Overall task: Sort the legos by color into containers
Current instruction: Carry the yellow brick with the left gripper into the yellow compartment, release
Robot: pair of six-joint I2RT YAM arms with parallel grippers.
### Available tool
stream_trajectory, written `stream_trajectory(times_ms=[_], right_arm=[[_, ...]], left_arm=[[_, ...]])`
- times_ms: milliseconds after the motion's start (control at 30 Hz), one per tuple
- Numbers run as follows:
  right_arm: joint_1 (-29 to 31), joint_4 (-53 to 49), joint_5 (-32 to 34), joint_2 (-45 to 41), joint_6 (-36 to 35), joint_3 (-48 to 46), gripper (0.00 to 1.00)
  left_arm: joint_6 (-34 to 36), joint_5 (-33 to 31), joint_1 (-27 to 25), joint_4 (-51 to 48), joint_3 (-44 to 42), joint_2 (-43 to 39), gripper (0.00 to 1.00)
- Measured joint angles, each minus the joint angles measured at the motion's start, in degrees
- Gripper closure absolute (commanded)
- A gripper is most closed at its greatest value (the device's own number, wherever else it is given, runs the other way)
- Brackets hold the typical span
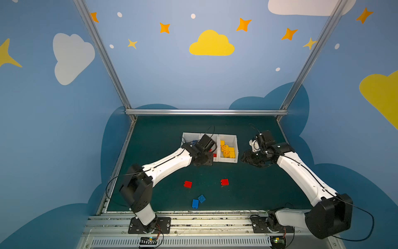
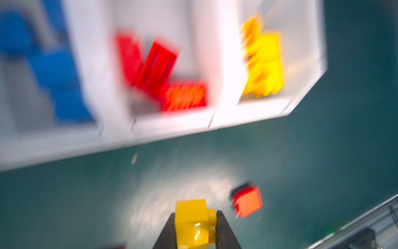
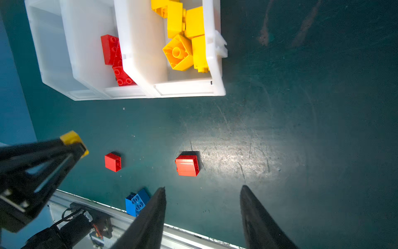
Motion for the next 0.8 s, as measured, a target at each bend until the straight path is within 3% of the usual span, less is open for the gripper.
stream_trajectory(times_ms=[167, 400, 600, 800], right_arm=[[-1.84, -1.49, -0.20, -4.04, -0.37, -0.02, 0.44], [-2.47, -0.28, -0.07, -12.41, -0.33, -5.40, 0.44], [-2.62, 2.84, 0.76, -20.50, -0.61, -12.81, 0.43], [-2.89, 3.69, 1.33, -21.79, -0.66, -13.05, 0.43]], left_arm=[[5.73, 4.57, 1.14, -1.70, 21.46, 15.32, 0.69], [8.98, 6.51, 1.75, -8.48, 40.30, 30.34, 0.67], [9.70, 6.29, 1.88, -11.91, 44.76, 34.21, 0.63], [9.75, 6.08, 1.99, -12.72, 45.09, 34.21, 0.61]])
